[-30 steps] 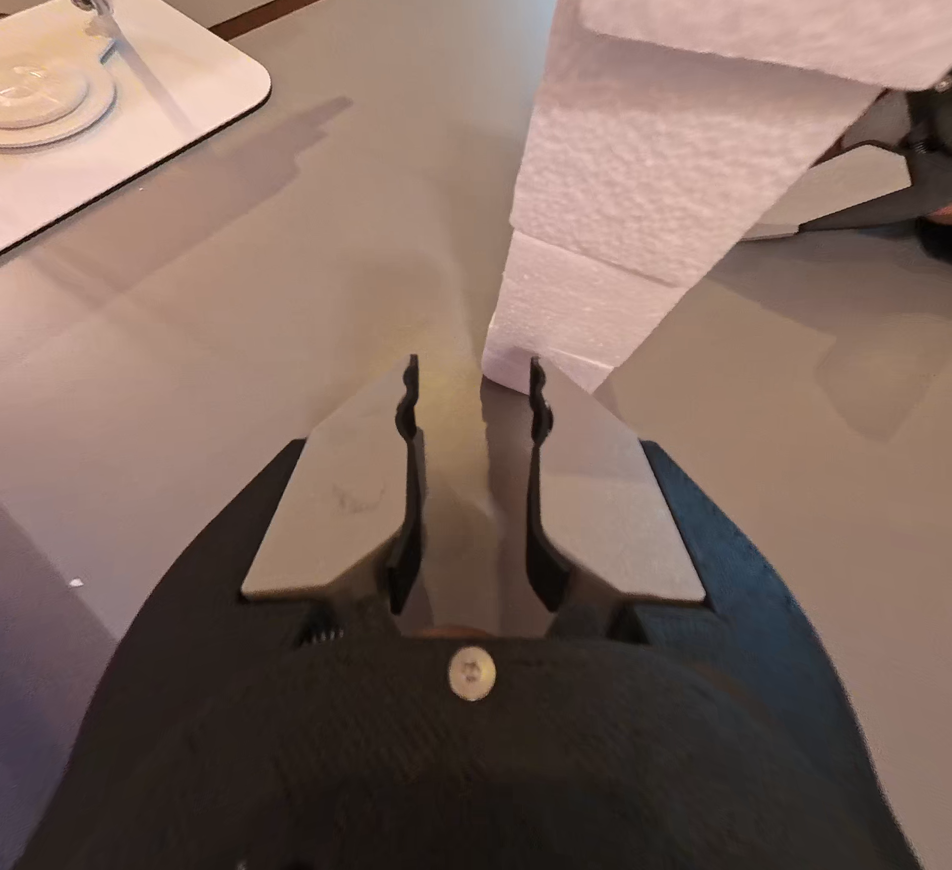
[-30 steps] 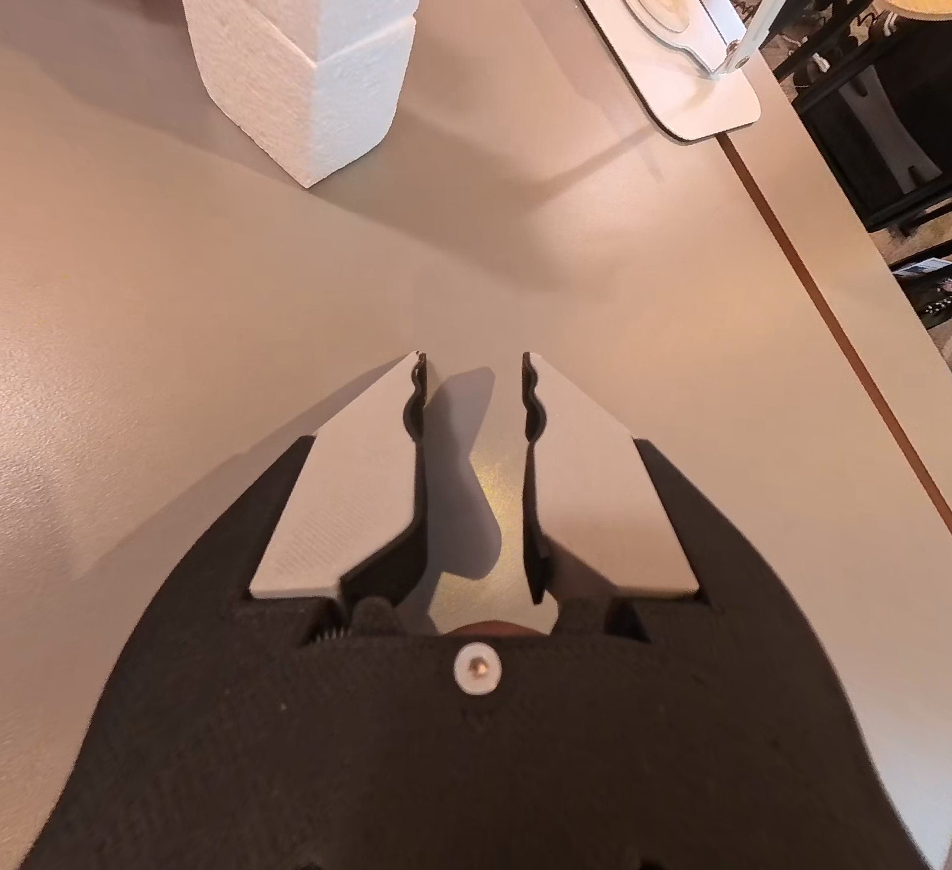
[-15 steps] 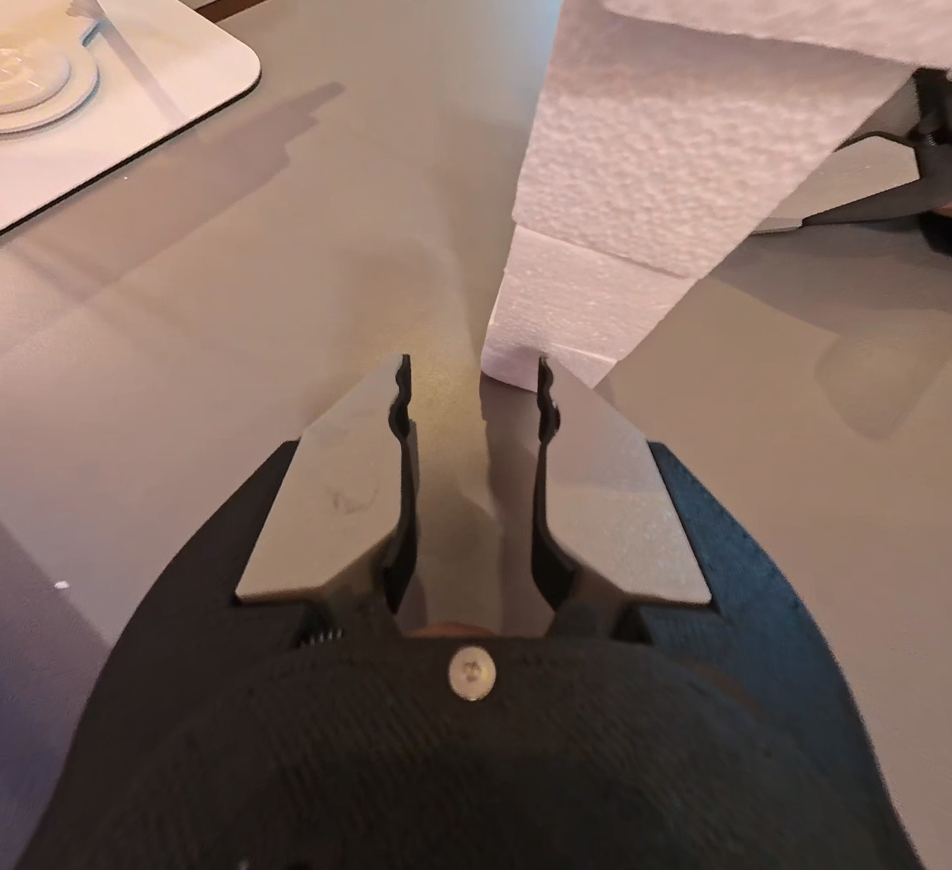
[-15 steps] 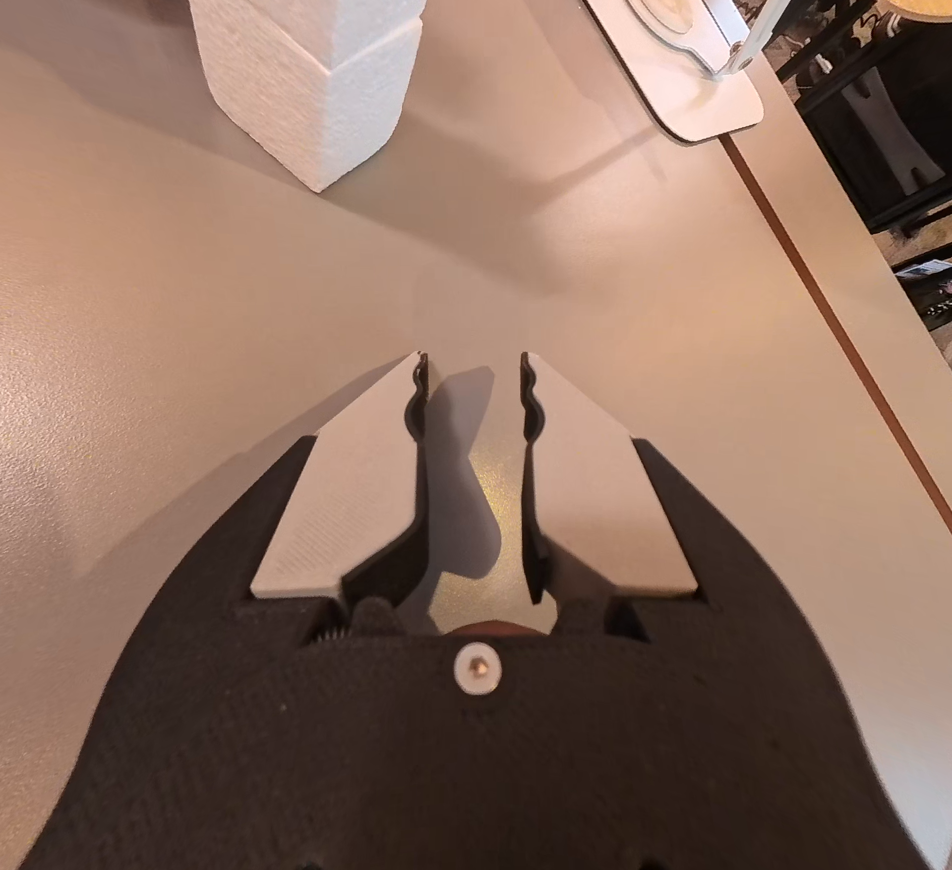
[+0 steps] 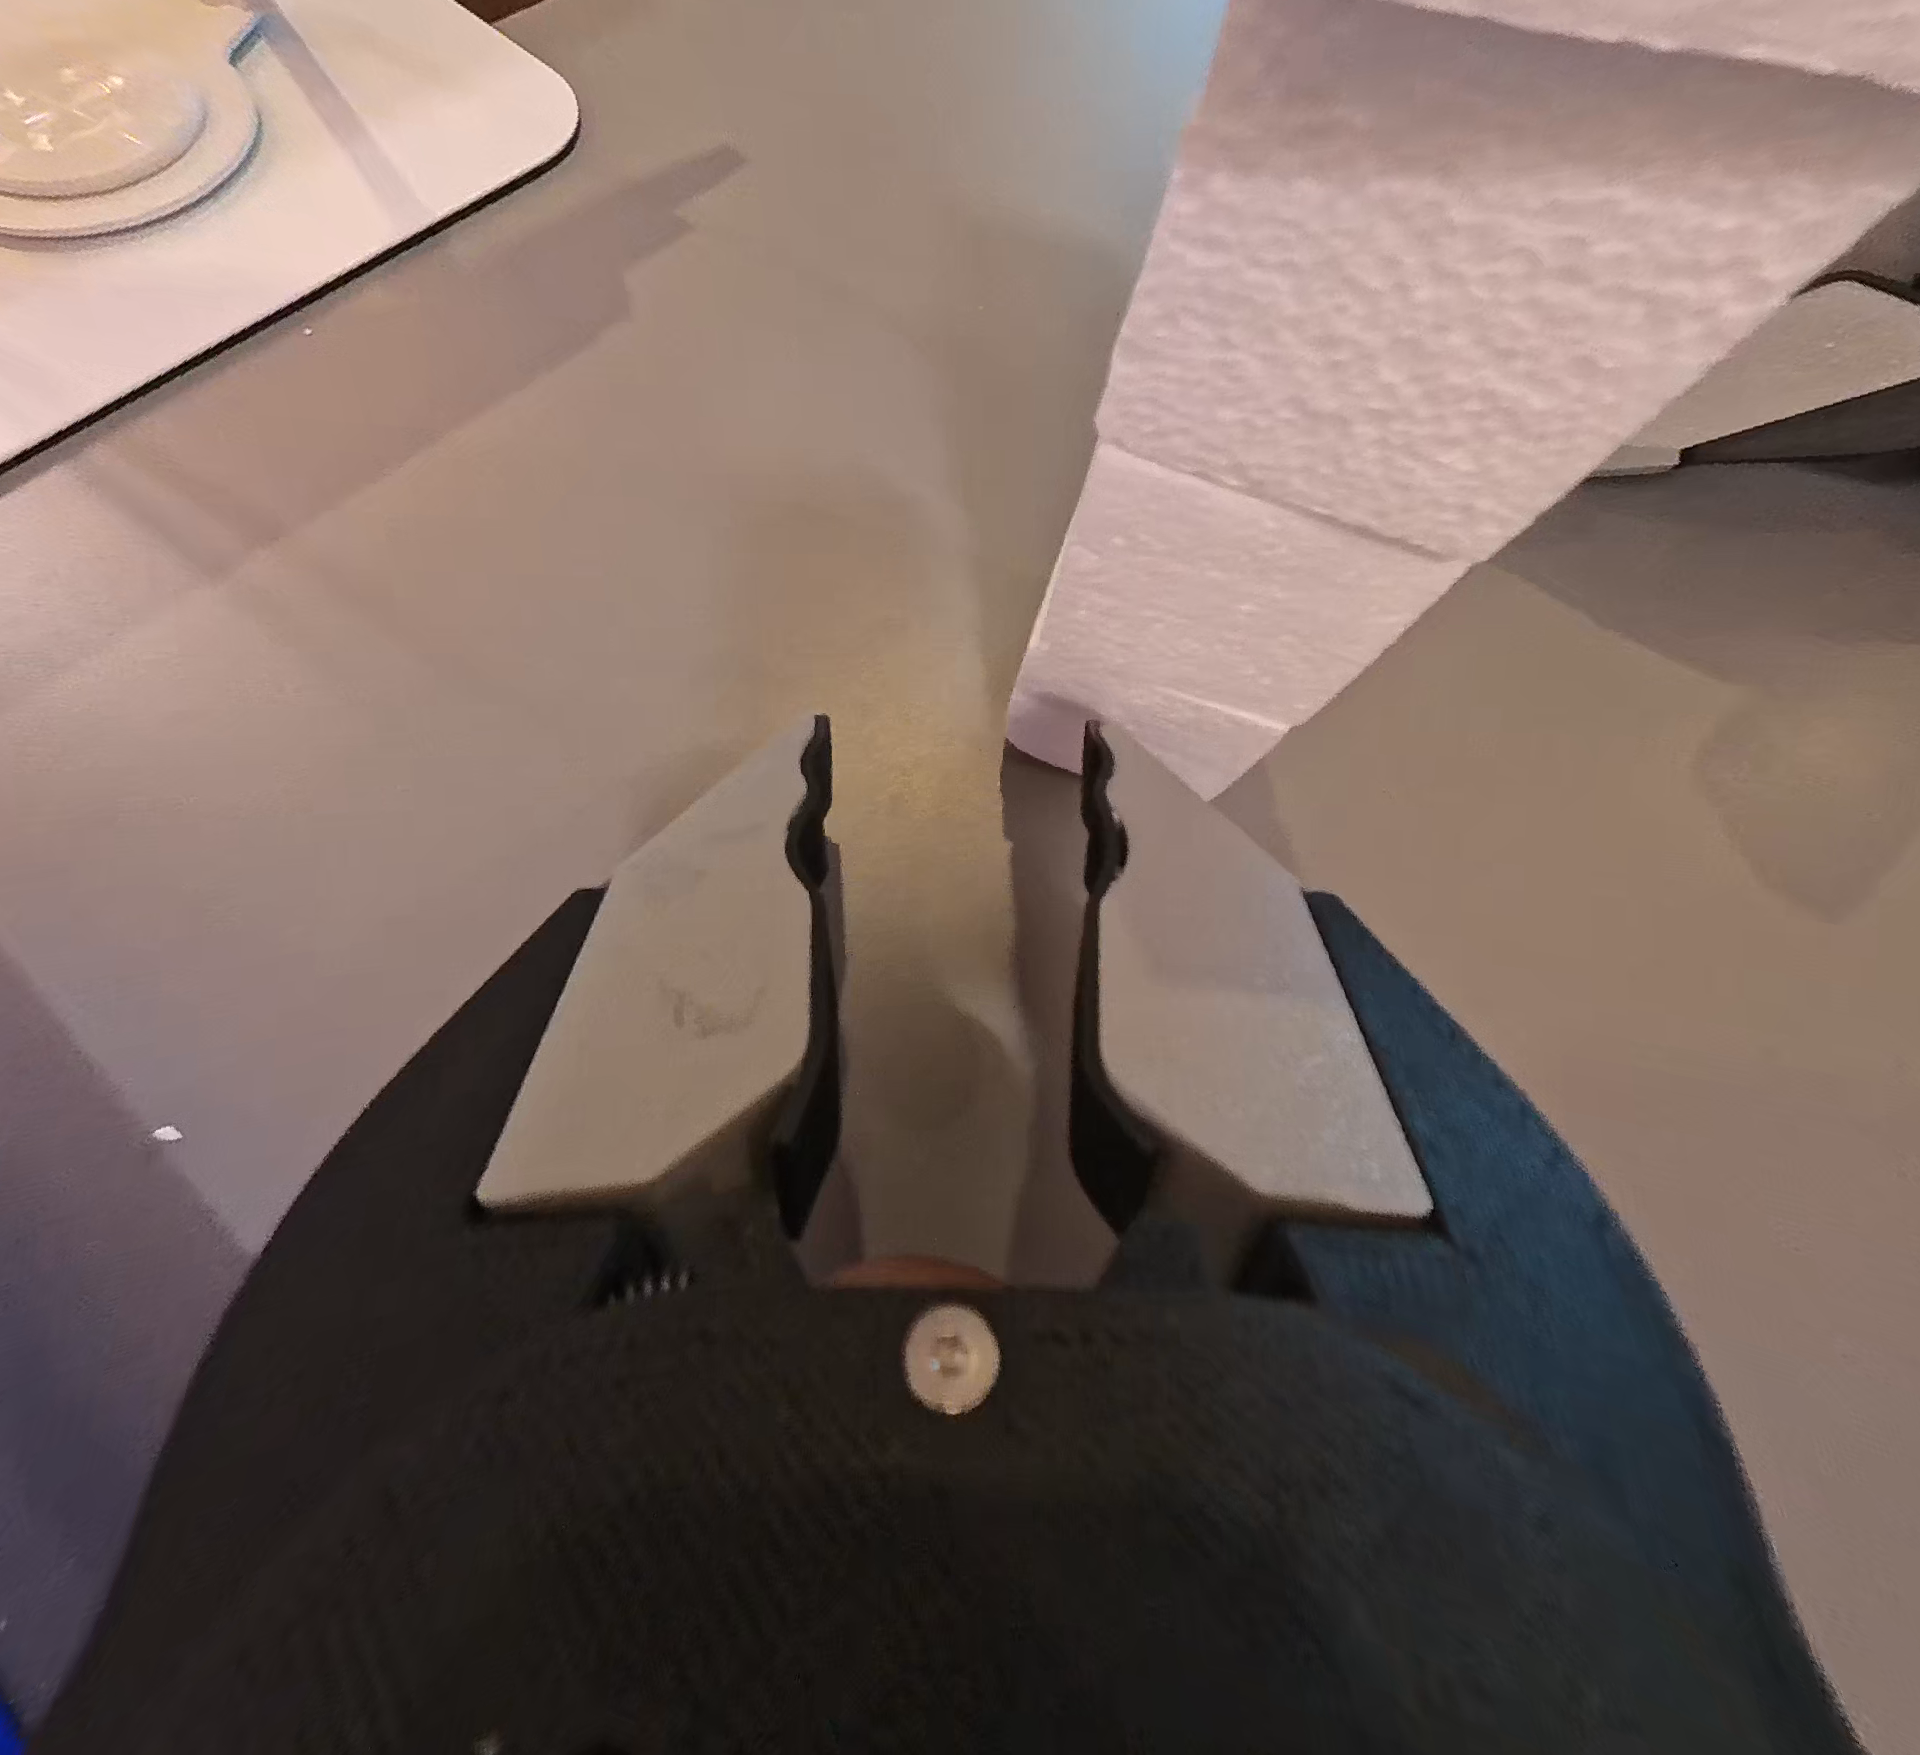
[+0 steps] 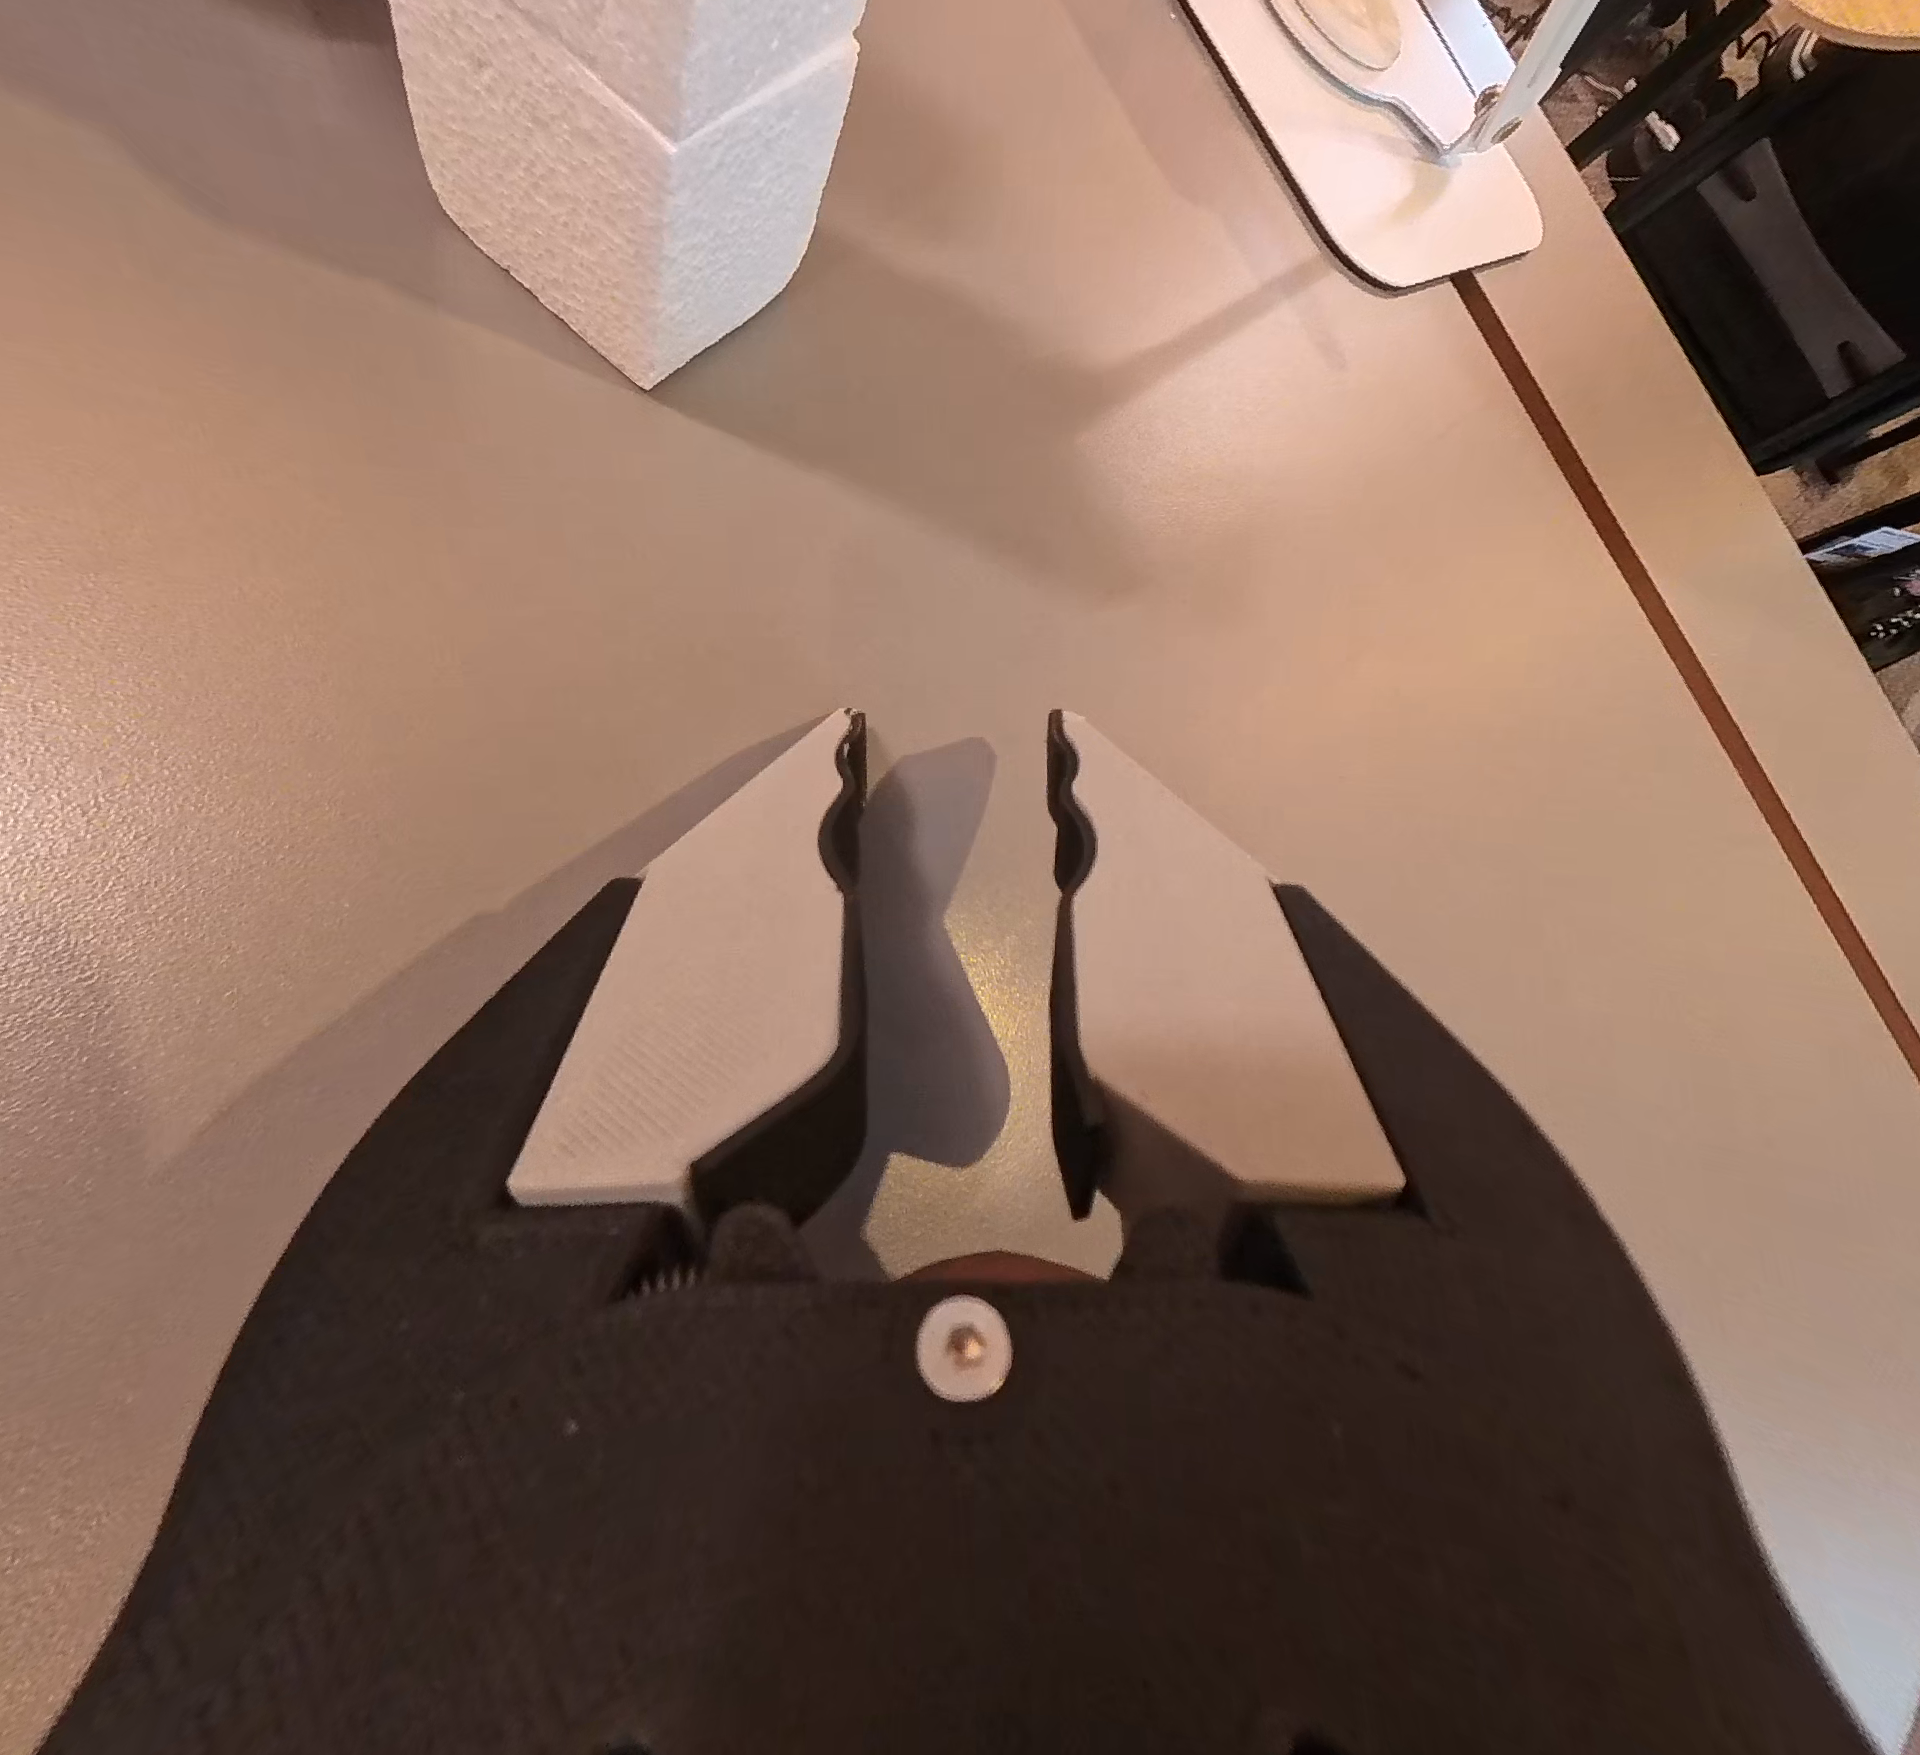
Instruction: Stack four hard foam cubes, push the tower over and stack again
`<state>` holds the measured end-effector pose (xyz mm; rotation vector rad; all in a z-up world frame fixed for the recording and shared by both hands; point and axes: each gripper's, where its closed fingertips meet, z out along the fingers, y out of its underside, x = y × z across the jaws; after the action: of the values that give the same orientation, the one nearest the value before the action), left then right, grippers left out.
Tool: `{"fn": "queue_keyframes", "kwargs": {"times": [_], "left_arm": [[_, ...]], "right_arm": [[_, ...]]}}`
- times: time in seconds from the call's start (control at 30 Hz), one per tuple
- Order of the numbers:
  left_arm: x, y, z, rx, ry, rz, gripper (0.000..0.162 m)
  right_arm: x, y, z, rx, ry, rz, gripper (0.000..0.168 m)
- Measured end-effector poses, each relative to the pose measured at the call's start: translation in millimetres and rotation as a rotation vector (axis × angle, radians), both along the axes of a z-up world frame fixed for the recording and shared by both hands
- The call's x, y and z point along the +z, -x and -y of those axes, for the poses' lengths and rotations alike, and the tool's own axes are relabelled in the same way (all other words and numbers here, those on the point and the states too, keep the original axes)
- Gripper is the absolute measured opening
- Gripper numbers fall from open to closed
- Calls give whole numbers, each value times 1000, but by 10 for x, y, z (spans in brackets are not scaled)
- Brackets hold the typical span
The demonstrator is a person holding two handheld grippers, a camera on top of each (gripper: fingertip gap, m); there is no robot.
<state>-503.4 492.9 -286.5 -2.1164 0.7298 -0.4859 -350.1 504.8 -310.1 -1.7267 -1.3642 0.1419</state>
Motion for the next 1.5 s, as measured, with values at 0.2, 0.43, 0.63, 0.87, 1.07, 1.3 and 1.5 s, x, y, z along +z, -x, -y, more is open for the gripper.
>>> {"fn": "queue_keyframes", "kwargs": {"times": [0.2, 0.43, 0.63, 0.87, 1.07, 1.3, 1.5], "left_arm": [[26, 30, -12, 15, -20, -17, 46], [158, 379, -147, 194, -81, -56, 54], [638, 700, -252, 414, -259, 39, 64], [717, 725, -230, 426, -312, -25, 66], [885, 866, -181, 484, -357, -12, 65], [889, 951, -167, 499, -338, 12, 72], [913, 1017, -161, 514, -352, -10, 73]], "right_arm": [[0, 1, 0, 0, -2, 1, 32], [6, -50, -31, -25, -1, -3, 29], [-5, -30, 26, 10, 12, 0, 0], [76, 140, 82, 21, 23, -31, 1], [139, 318, 120, 47, -8, 17, 3], [299, 495, 67, 60, -38, 64, 5], [431, 674, 30, 72, -42, 74, 6]]}}
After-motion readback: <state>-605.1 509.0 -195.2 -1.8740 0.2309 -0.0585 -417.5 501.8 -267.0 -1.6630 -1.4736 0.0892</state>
